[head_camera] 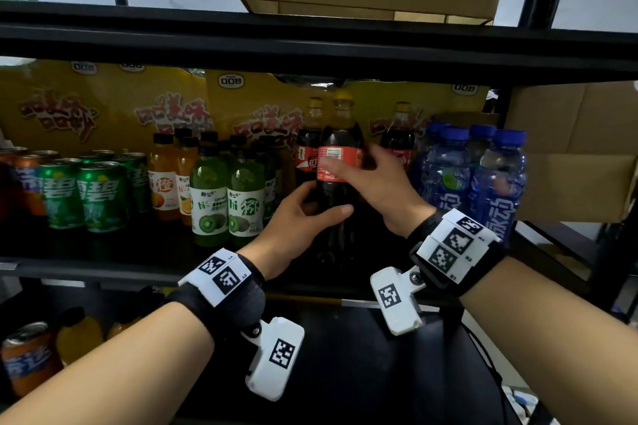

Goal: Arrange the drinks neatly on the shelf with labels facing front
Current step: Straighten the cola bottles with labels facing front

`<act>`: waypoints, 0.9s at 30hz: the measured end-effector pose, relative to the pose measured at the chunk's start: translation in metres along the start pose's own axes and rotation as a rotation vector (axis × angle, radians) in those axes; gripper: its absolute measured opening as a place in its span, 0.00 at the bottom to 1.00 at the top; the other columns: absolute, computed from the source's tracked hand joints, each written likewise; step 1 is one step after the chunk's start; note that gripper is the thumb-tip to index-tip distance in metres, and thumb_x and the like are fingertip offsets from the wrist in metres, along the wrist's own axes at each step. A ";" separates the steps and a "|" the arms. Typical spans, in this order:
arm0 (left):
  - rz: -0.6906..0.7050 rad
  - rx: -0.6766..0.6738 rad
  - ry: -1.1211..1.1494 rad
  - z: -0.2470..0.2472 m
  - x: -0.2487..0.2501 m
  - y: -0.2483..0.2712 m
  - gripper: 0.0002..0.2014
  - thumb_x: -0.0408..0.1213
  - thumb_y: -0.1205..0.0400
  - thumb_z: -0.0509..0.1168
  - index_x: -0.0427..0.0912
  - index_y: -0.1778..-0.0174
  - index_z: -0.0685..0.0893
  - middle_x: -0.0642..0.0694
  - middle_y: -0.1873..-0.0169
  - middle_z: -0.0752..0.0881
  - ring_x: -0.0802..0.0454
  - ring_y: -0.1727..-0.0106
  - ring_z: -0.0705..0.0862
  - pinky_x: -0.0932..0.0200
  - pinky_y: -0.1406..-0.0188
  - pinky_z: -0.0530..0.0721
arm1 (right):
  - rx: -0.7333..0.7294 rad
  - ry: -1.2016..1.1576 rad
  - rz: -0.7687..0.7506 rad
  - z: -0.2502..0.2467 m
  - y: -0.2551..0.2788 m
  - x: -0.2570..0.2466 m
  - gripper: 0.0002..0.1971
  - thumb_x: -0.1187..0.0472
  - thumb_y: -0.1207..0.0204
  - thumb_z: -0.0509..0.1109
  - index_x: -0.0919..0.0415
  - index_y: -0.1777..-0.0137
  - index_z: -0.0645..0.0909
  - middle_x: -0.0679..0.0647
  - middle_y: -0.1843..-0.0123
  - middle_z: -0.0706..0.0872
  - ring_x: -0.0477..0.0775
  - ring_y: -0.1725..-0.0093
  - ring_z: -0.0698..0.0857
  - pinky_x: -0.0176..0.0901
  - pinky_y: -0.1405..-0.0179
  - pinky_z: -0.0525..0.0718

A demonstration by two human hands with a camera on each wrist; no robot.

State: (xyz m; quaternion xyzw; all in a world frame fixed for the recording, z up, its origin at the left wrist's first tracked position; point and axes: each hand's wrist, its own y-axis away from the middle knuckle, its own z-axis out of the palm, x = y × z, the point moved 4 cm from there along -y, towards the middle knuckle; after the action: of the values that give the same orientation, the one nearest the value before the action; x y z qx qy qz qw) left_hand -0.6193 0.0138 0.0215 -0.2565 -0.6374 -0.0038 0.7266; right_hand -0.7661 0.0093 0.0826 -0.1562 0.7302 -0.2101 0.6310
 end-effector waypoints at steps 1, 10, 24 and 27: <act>0.022 0.022 -0.004 0.001 0.000 0.000 0.27 0.45 0.28 0.81 0.54 0.33 0.83 0.48 0.43 0.93 0.49 0.41 0.92 0.53 0.43 0.90 | 0.001 -0.006 -0.001 0.000 0.000 0.001 0.37 0.36 0.50 0.88 0.48 0.39 0.87 0.43 0.48 0.95 0.41 0.50 0.93 0.36 0.53 0.90; -0.222 -0.203 0.132 0.008 -0.003 0.003 0.24 0.37 0.24 0.69 0.42 0.29 0.82 0.36 0.41 0.91 0.38 0.40 0.90 0.39 0.37 0.87 | 0.013 -0.127 0.010 0.001 0.000 0.006 0.33 0.43 0.45 0.88 0.55 0.40 0.89 0.52 0.46 0.95 0.53 0.45 0.94 0.51 0.44 0.91; -0.179 -0.141 0.081 0.012 0.001 0.010 0.22 0.44 0.23 0.74 0.46 0.32 0.85 0.40 0.42 0.92 0.42 0.39 0.91 0.45 0.37 0.88 | 0.023 -0.136 0.023 -0.006 0.005 -0.003 0.27 0.51 0.39 0.90 0.57 0.41 0.88 0.54 0.47 0.96 0.55 0.47 0.95 0.53 0.44 0.92; -0.173 -0.149 0.049 0.008 0.001 0.008 0.21 0.38 0.23 0.72 0.40 0.33 0.86 0.37 0.40 0.91 0.37 0.37 0.90 0.41 0.35 0.88 | 0.031 -0.145 0.060 -0.008 0.005 0.000 0.24 0.56 0.32 0.88 0.61 0.38 0.86 0.57 0.45 0.95 0.58 0.45 0.94 0.61 0.36 0.90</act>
State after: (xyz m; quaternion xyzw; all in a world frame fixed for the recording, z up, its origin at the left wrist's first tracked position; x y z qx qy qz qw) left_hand -0.6237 0.0242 0.0194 -0.2537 -0.6370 -0.1200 0.7180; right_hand -0.7735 0.0144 0.0807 -0.1392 0.6835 -0.1907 0.6907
